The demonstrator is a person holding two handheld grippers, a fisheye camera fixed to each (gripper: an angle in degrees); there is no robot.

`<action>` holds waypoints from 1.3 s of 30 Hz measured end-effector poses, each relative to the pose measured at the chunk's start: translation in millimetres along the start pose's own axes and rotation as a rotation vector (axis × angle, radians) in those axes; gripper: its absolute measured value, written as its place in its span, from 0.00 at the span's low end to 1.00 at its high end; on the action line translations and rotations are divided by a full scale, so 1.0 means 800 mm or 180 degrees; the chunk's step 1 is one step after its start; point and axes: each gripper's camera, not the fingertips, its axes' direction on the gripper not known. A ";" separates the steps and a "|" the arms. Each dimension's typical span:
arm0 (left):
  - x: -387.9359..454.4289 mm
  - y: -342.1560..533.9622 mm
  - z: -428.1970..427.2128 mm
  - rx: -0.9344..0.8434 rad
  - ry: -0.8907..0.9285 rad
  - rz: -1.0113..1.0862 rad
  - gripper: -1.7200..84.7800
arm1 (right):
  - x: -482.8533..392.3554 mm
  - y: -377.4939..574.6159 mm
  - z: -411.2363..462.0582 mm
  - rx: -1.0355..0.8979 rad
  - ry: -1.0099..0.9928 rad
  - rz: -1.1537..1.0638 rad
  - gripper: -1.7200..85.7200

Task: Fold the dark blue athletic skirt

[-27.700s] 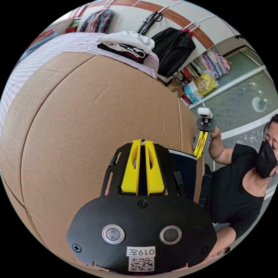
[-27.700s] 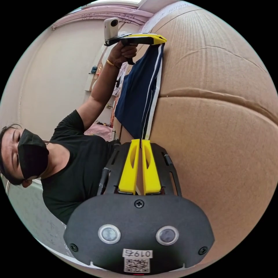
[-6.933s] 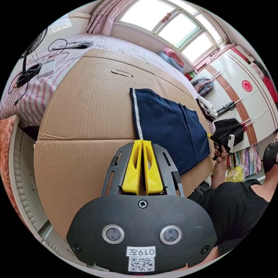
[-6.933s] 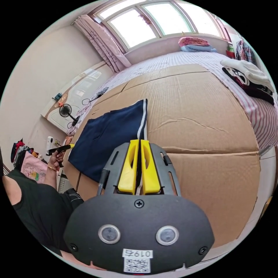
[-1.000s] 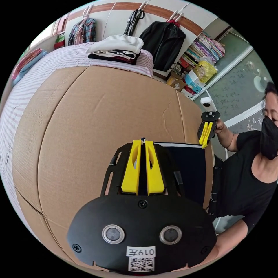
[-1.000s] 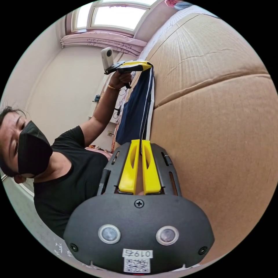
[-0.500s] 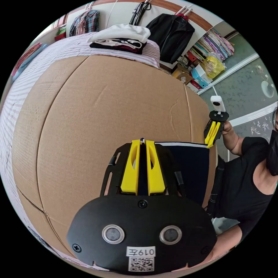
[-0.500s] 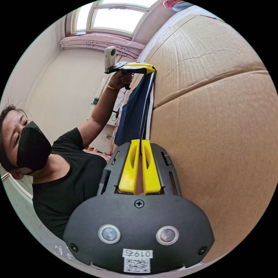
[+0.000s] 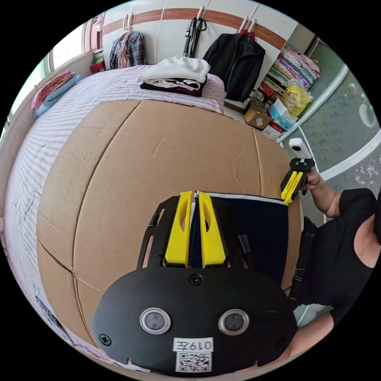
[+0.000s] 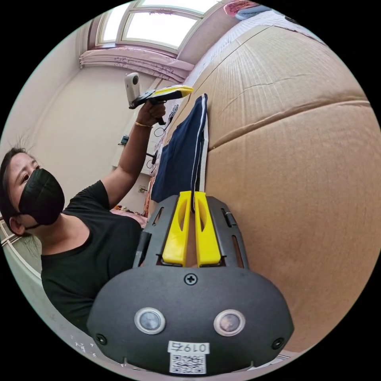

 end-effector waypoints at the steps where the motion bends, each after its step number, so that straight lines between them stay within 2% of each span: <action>1: 0.001 0.014 -0.003 -0.0086 0.0019 -0.0011 0.06 | 0.000 -0.004 0.000 -0.0002 -0.0001 0.0005 0.02; 10: 0.004 0.085 -0.021 -0.0297 0.0063 -0.0133 0.10 | 0.002 -0.039 -0.008 -0.0016 0.0016 0.0025 0.02; 22: 0.048 0.082 -0.057 -0.0370 0.0001 0.0126 0.04 | -0.006 -0.097 -0.018 -0.0003 0.0070 0.0028 0.02; 30: 0.058 0.085 -0.081 -0.0423 -0.0062 -0.0020 0.03 | -0.015 -0.142 -0.021 0.0010 0.0072 0.0040 0.02; 39: 0.067 0.115 -0.151 -0.0101 -0.0045 -0.0277 0.03 | -0.050 -0.194 -0.031 0.0090 0.0040 -0.0014 0.03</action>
